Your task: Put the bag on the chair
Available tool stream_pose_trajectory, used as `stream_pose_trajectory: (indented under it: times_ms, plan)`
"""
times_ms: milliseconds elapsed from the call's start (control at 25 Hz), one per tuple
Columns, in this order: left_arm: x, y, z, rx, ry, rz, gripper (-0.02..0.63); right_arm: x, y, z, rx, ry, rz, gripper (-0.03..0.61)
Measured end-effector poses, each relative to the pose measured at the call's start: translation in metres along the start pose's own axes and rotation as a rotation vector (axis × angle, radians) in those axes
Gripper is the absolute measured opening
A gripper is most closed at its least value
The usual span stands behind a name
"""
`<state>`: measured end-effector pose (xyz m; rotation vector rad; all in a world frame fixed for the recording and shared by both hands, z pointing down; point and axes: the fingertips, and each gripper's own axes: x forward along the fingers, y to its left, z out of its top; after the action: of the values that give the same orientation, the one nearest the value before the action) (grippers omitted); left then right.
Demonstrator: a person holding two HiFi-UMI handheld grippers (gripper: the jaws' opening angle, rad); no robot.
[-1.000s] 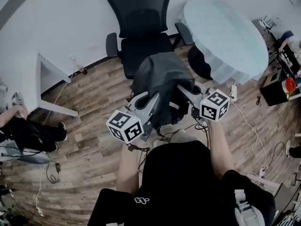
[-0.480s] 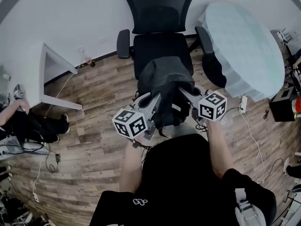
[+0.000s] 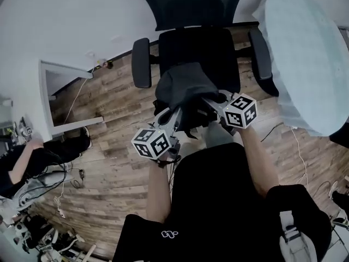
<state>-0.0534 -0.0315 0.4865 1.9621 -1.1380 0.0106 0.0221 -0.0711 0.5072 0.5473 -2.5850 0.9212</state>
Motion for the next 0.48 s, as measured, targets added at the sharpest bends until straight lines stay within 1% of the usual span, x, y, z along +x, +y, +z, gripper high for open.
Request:
stream_pose_trajectory:
  times_ms: [160, 240, 320, 400, 480]
  plan:
    - [0.049, 0.042, 0.023, -0.051, 0.023, 0.060, 0.026, 0.035, -0.053, 0.018, 0.053, 0.020, -0.004, 0.018]
    - [0.068, 0.061, 0.033, -0.075, 0.035, 0.073, 0.025, 0.052, -0.074, 0.025, 0.085, 0.024, -0.022, 0.018]
    - [0.087, 0.077, 0.048, -0.071, 0.051, 0.075, 0.023, 0.068, -0.094, 0.035, 0.113, 0.010, -0.062, 0.018]
    - [0.105, 0.094, 0.063, -0.049, 0.076, 0.083, 0.025, 0.083, -0.111, 0.045, 0.130, -0.002, -0.124, 0.018]
    - [0.121, 0.111, 0.074, -0.050, 0.087, 0.098, 0.026, 0.098, -0.126, 0.051, 0.139, 0.003, -0.185, 0.018]
